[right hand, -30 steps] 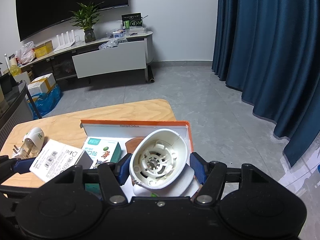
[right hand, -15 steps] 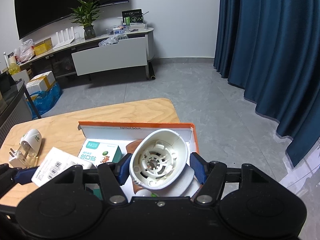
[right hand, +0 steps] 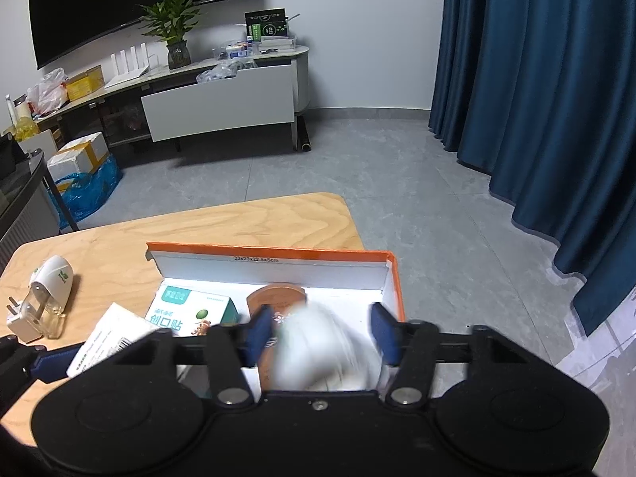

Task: Organize rigid objects
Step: 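Lower the adapter box into the box with the left tool while the right tool releases the diffuser there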

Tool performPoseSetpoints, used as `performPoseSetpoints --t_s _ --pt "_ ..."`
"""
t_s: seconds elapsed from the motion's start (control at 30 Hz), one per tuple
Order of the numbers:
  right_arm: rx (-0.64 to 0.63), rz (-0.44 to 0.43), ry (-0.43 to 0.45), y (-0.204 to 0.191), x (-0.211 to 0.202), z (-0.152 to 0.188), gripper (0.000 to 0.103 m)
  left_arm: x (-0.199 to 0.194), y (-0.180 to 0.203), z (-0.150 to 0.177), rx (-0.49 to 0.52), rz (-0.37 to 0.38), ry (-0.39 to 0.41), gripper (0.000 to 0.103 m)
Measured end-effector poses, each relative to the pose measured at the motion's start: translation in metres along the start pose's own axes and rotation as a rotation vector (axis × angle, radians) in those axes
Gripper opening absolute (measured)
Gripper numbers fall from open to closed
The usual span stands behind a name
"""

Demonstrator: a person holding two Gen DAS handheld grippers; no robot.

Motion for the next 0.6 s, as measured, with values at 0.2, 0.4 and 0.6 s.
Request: performPoseSetpoints --t_s 0.2,0.4,0.6 --pt "0.024 -0.001 0.042 0.005 -0.004 -0.008 0.059 0.007 0.000 0.000 0.003 0.012 -0.012 0.079" --pt "0.045 0.008 0.115 0.015 -0.029 -0.017 0.073 0.013 0.009 -0.003 0.015 0.077 -0.024 0.080" --pt "0.043 0.013 0.152 0.014 -0.048 -0.016 0.074 0.005 0.014 0.000 0.029 0.089 -0.020 0.084"
Point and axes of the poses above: each gripper's, at about its wrist camera, not at the fingertips, and x roughly the way its jaws point, y to its right, z to its underside, the point moved 3 cm from there along x, roughly the way its jaws point, and after that the axes turned 2 degrees about -y, right-handed, at the moved point
